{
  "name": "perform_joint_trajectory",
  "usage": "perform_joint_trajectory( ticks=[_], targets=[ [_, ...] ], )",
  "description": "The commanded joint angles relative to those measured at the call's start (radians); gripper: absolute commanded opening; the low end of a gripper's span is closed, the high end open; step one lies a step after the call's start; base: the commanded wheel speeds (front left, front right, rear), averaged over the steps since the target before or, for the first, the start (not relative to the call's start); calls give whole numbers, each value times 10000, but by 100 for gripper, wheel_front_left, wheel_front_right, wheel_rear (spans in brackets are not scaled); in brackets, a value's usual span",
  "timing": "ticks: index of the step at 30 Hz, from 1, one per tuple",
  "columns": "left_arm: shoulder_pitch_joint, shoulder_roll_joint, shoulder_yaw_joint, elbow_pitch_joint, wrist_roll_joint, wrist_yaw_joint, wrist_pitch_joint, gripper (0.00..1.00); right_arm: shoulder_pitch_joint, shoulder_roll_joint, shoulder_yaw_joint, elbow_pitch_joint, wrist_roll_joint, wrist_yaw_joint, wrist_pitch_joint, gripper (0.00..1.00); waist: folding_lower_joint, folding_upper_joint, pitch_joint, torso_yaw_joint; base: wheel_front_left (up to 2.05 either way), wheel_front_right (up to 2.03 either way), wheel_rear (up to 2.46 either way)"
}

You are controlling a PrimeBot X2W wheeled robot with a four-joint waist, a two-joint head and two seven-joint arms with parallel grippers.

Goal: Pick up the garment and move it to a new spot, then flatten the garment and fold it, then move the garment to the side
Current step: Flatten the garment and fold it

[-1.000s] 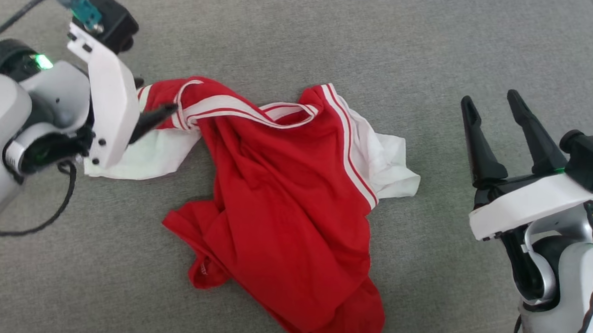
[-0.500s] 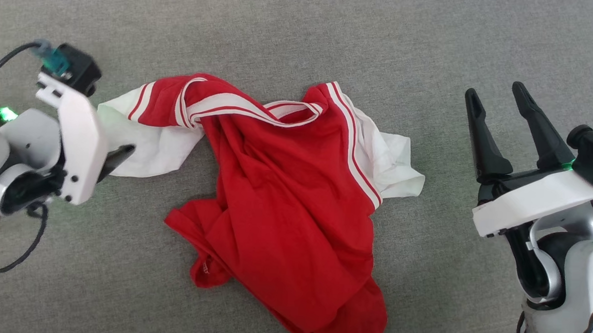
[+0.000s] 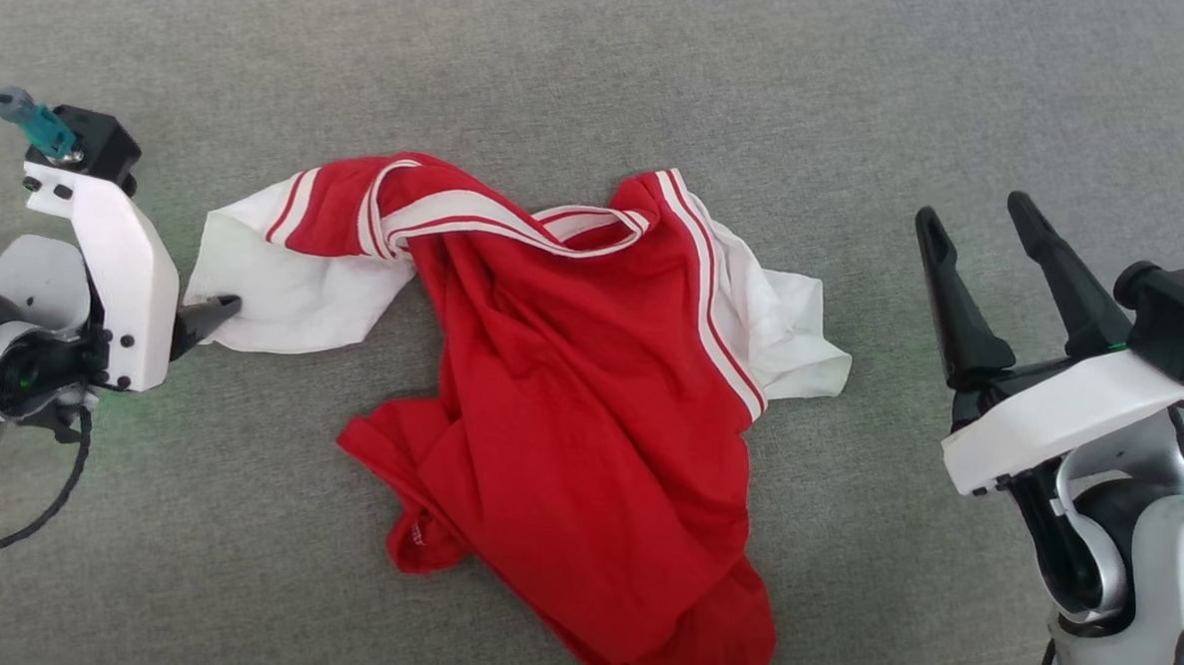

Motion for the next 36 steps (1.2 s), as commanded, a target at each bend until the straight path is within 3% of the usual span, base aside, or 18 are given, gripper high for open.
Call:
perform_joint_trajectory(
  ticks=[1, 6, 11, 16, 20, 28, 29, 30, 31, 36],
  targets=[
    [688, -187, -296, 131, -185, -51, 271, 0, 45, -38, 54, -26, 64, -4, 60, 100, 0, -1, -27, 42, 0, 0, 0],
    [658, -243, -212, 68, -352, -149, 233, 0, 155, -134, 59, -91, 101, -4, 276, 100, 0, -1, -116, 200, 0, 0, 0],
    [626, 400, -41, -409, -120, -126, -114, 0, 212, -225, -18, -126, 110, -4, 472, 100, 0, -1, -226, 345, 0, 0, 0],
    [870, 1334, 126, -1213, -129, 277, -342, 0, 364, -349, -21, -184, 181, -4, 800, 100, 0, -1, -315, 478, 0, 0, 0],
    [1337, 2190, 146, -1877, -248, 848, -452, 0, 411, -466, -146, -237, 211, -4, 998, 100, 0, -1, -280, 659, 0, 0, 0],
    [1847, 2344, 305, -1921, -602, 1285, -944, 0, 328, -638, -44, -215, 252, -4, 1333, 100, 0, -1, -192, 898, 0, 0, 0],
    [1890, 2324, 334, -1910, -619, 1313, -1052, 26, 311, -664, 28, -202, 295, -4, 1387, 100, 0, -1, -188, 922, 0, 0, 0],
    [1923, 2279, 397, -1921, -693, 1320, -1209, 71, 296, -686, 107, -181, 329, -4, 1441, 100, 0, -1, -186, 950, 0, 0, 0],
    [1943, 2236, 462, -1943, -720, 1320, -1401, 100, 284, -715, 188, -160, 343, -4, 1517, 100, 0, -1, -186, 980, 0, 0, 0],
    [2022, 2039, 730, -2290, -527, 1185, -2551, 100, 182, -1031, 682, 154, 565, -4, 2042, 100, 0, -1, -162, 1200, 0, 0, 0]
  ],
)
